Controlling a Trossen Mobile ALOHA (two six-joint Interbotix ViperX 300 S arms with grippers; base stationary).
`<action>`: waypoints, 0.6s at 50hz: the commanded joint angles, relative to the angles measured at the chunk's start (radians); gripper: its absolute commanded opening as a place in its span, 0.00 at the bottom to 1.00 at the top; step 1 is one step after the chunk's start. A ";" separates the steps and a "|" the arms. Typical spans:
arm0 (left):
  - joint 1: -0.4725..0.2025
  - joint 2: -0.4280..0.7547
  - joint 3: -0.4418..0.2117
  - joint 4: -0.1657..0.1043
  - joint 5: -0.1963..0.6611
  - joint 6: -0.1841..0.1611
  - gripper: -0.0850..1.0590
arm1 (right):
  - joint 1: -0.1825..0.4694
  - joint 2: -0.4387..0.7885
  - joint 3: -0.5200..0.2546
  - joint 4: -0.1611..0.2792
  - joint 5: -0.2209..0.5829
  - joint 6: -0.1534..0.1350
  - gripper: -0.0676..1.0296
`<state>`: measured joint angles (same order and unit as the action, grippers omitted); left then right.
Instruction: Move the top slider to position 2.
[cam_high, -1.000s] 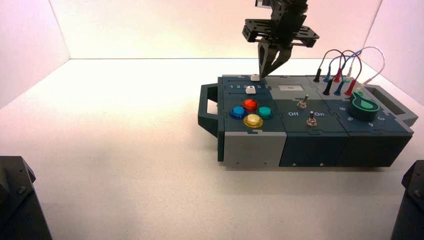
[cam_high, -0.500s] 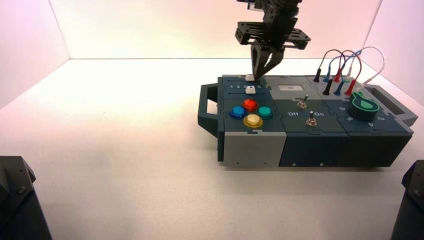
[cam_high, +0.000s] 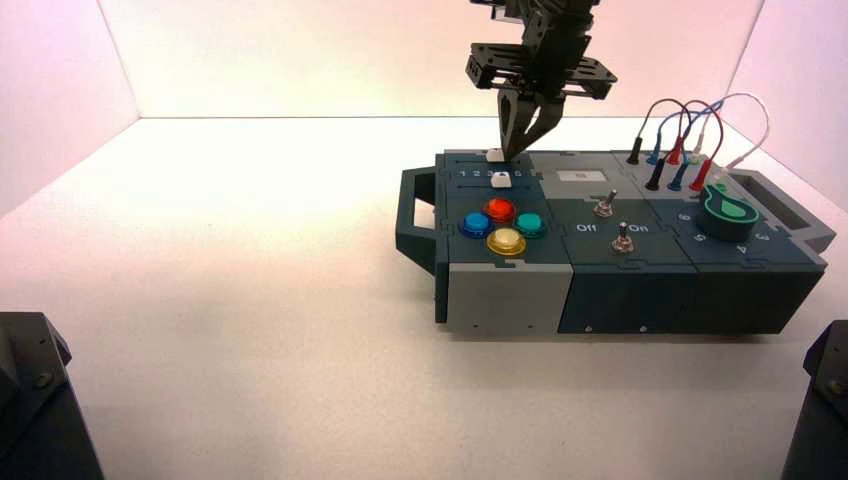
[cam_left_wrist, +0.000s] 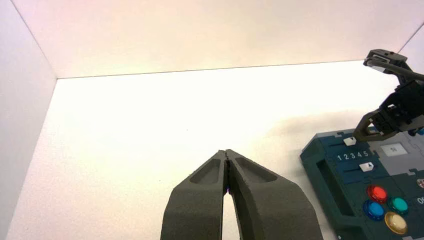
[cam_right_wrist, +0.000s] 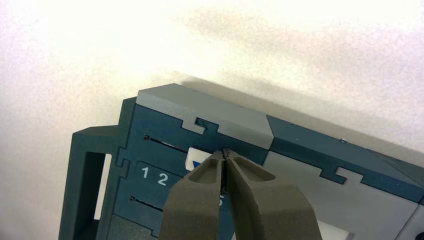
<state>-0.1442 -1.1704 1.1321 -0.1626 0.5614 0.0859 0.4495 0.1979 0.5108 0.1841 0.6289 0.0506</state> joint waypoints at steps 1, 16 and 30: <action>0.005 0.011 -0.014 0.002 -0.008 0.002 0.05 | 0.018 -0.014 -0.028 0.009 -0.003 0.000 0.04; 0.005 0.011 -0.015 0.002 -0.008 0.002 0.05 | 0.021 -0.014 -0.028 0.017 0.000 0.000 0.04; 0.005 0.011 -0.014 0.002 -0.008 0.002 0.05 | 0.028 0.000 -0.031 0.020 0.002 0.000 0.04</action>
<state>-0.1442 -1.1689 1.1305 -0.1626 0.5614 0.0859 0.4648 0.2056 0.5047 0.1979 0.6335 0.0506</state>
